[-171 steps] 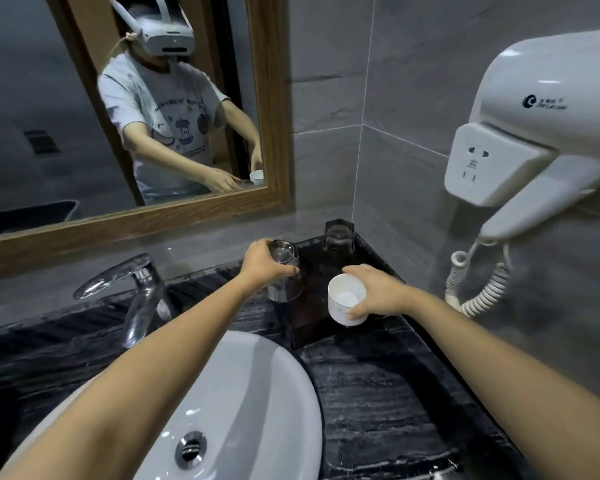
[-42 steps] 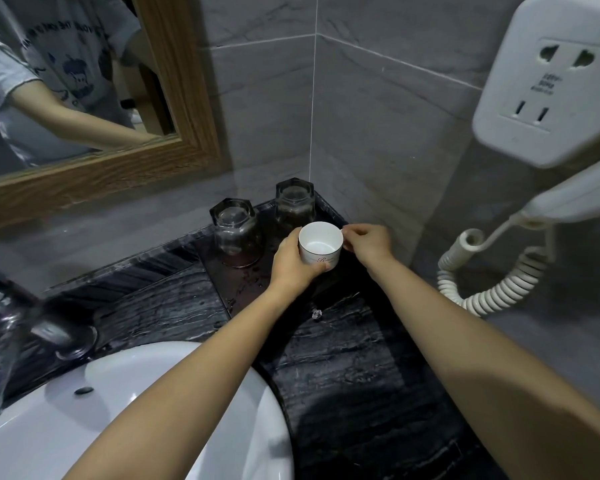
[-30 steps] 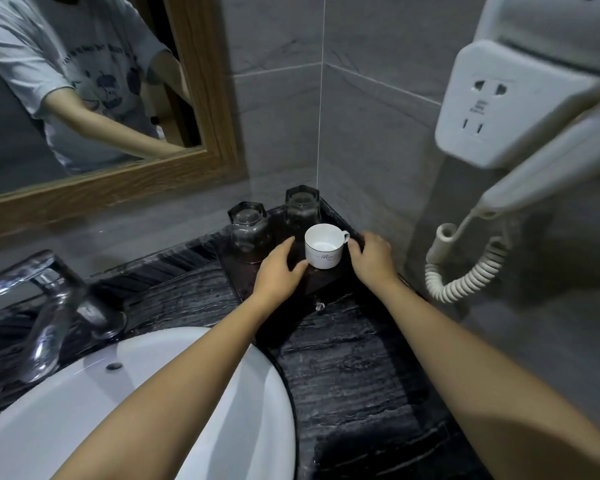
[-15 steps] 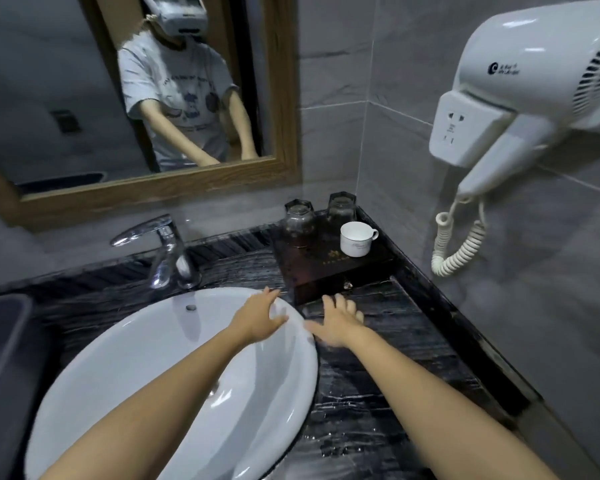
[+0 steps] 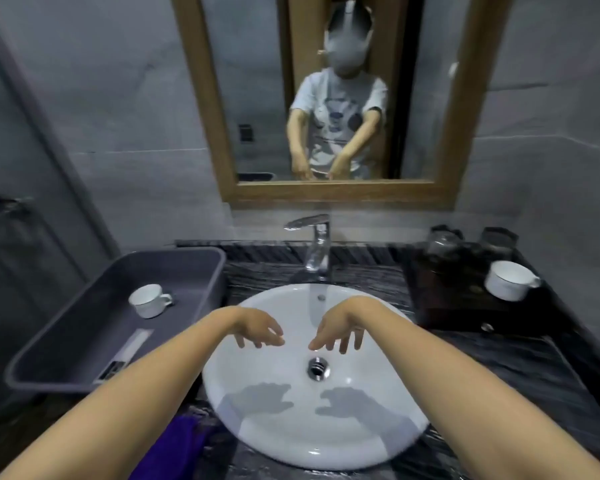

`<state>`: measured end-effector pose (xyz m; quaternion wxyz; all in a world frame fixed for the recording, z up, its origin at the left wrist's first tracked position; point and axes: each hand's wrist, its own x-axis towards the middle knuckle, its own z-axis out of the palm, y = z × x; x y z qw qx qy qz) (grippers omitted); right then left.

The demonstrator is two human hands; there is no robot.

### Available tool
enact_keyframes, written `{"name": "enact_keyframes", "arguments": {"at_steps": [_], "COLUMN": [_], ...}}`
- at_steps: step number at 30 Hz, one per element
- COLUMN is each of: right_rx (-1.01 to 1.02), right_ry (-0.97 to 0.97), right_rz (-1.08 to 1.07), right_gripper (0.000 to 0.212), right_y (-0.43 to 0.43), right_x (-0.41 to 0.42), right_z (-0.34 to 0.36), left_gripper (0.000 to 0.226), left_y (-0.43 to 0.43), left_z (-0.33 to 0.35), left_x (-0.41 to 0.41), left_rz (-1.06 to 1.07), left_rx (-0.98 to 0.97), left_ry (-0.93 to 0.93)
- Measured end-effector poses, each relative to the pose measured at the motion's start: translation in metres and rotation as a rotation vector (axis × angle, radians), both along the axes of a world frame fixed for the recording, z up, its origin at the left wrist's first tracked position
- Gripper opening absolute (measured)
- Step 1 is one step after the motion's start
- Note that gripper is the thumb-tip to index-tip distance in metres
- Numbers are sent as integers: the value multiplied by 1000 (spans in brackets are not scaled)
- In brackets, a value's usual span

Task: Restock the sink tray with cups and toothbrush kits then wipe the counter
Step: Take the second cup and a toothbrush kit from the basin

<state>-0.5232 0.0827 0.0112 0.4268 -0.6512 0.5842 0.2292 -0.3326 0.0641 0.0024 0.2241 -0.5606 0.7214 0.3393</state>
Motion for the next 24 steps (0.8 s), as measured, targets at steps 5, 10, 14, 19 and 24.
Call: {"name": "enact_keyframes", "arguments": {"at_steps": [5,10,14,19,24], "right_rx": [6,-53,-75,-191,-386], "right_ry": [-38,-38,-51,-38,12], "right_rz": [155,255,274,315,405], "right_gripper": [57,50,51,53,50], "right_y": [-39,-73,-99,-129,-153], "right_x": [79,161,223,287,326], "right_z": [46,82,90,64,11], "left_gripper": [51,45,46,52,55], "left_y": [-5,-15,-30,-53,-63], "left_z": [54,78,73,41,-16], "left_x": [83,174,237,295,324], "left_rz": [77,195,261,307,374], "left_rx": [-73,-137,-177,-247,-358], "left_ry": [32,25,-1,-14,18]}}
